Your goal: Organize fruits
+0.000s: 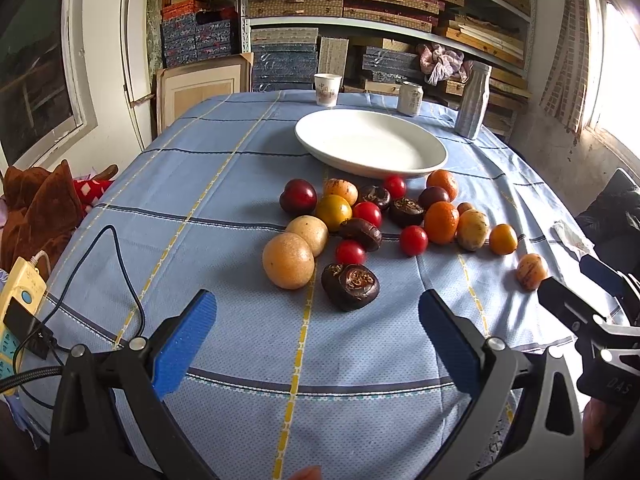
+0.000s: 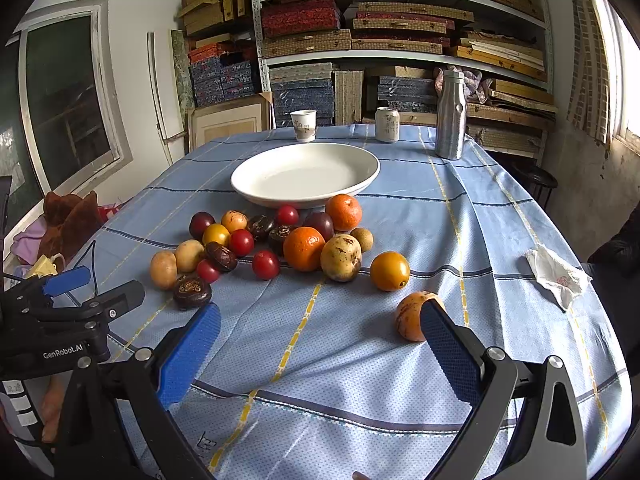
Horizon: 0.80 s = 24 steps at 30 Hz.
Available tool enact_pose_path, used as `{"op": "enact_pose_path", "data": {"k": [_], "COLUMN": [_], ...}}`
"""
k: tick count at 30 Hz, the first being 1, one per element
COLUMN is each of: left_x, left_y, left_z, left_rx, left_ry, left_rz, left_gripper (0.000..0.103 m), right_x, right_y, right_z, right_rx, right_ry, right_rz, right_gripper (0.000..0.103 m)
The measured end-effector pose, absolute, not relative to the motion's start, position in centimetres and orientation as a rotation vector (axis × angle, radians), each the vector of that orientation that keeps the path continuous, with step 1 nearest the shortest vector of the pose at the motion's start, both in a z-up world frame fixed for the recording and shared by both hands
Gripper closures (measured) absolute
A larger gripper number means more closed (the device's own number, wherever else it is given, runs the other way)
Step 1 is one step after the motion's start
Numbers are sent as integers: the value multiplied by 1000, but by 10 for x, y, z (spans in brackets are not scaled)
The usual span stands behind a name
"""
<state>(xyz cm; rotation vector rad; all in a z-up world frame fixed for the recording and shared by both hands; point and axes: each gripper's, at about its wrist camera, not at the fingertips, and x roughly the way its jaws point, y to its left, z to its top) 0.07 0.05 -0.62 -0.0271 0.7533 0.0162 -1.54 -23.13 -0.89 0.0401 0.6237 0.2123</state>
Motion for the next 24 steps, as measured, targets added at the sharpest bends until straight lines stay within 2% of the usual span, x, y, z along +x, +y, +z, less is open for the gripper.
{"op": "enact_pose_path", "data": {"k": [24], "left_x": [0], "left_y": [1], "left_z": [-11], "left_rx": [-25], "left_ry": [759], "left_rz": [15], "left_gripper": [4], "right_x": [-15], "right_y": [-230], "right_z": [-11], "right_rx": [44], "right_ry": [627], "right_rz": [216], "right_gripper": [3]}}
